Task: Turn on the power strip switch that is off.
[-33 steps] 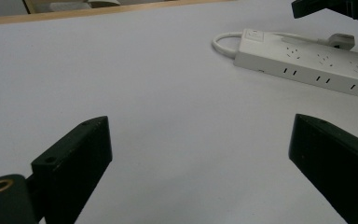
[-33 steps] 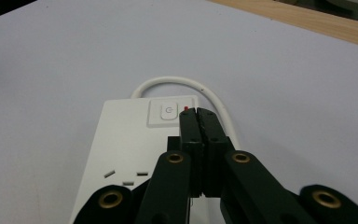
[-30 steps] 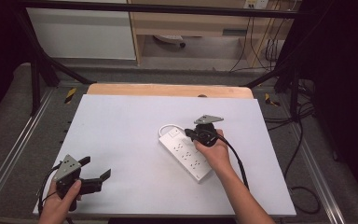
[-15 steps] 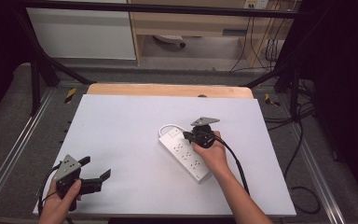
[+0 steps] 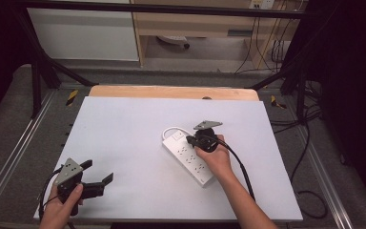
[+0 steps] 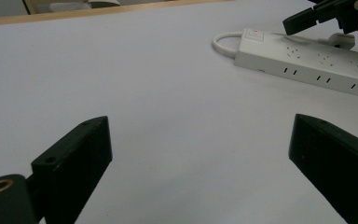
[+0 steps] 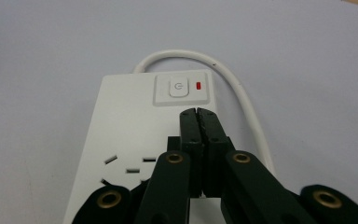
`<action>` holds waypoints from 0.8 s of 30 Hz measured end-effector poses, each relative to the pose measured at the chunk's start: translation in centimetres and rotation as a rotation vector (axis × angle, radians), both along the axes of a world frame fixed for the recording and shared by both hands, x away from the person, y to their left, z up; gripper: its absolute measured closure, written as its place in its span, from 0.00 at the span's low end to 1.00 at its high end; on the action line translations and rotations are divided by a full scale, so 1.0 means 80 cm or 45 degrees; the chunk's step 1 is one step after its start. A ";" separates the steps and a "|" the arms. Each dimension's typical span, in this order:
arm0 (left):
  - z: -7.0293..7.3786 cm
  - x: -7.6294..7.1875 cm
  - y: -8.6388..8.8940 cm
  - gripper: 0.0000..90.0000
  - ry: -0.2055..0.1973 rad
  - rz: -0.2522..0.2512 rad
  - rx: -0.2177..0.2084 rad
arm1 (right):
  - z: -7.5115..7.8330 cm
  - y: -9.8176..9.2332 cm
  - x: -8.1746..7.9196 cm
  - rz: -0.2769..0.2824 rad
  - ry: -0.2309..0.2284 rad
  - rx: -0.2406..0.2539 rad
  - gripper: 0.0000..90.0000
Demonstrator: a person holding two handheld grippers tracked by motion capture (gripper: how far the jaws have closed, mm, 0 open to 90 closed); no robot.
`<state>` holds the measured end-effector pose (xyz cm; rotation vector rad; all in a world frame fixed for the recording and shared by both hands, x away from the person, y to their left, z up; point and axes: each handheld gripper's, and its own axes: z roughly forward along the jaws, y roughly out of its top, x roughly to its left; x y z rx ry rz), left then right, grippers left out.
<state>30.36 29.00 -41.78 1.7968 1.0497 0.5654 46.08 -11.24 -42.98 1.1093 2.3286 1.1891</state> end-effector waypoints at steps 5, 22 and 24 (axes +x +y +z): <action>0.000 0.000 0.000 0.07 0.001 0.000 0.000 | -0.001 0.001 0.000 -0.001 0.002 -0.010 1.00; 0.000 0.000 0.000 0.07 0.000 0.000 0.000 | -0.003 0.004 0.003 -0.003 0.013 -0.019 1.00; 0.000 0.000 0.000 0.07 0.000 0.000 -0.001 | -0.003 0.004 0.003 -0.006 0.017 -0.018 1.00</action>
